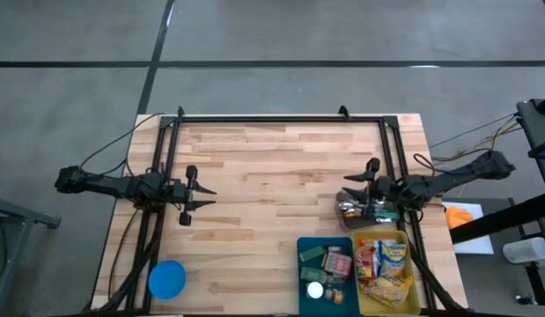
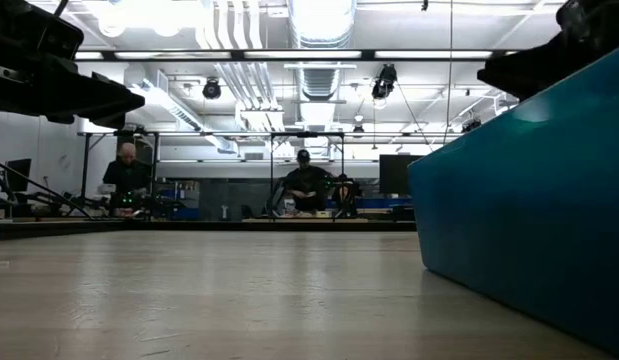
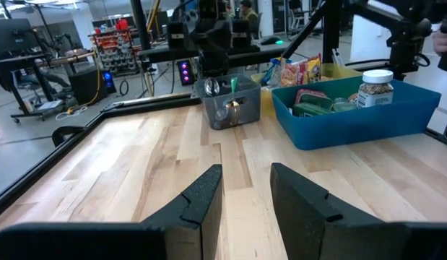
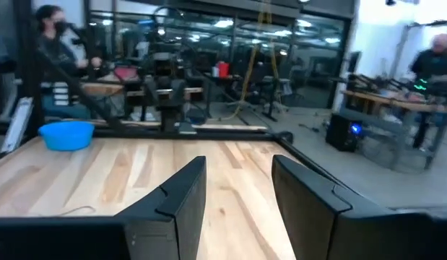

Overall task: Pick & Place Food Item
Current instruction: Return to Home Position

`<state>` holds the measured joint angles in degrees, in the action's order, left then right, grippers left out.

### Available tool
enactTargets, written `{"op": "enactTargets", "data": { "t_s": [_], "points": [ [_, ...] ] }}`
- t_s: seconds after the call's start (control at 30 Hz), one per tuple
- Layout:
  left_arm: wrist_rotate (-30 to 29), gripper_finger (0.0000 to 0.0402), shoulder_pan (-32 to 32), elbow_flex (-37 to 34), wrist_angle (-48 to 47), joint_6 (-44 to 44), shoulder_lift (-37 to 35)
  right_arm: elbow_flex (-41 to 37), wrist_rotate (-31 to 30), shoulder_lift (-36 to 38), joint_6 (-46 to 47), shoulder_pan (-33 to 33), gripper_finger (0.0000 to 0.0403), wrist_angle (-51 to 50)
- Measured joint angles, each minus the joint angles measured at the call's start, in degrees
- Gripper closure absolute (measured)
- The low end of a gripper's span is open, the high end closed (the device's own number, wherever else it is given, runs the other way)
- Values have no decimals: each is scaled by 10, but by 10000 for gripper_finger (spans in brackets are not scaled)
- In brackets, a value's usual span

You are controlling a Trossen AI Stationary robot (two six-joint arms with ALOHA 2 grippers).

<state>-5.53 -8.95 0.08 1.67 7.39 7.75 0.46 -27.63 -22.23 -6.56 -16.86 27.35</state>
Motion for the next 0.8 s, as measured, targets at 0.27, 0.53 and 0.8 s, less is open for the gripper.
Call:
{"op": "enactTargets", "data": {
  "t_s": [0.27,0.53,0.8],
  "points": [
    [0,282,0,0,0,-1,0,1,-11,145,38,0,245,-187],
    [0,282,0,0,0,-1,0,1,-23,222,8,-1,265,-236],
    [0,282,0,0,0,0,0,1,-24,218,-19,-1,386,-236]
  ]
}}
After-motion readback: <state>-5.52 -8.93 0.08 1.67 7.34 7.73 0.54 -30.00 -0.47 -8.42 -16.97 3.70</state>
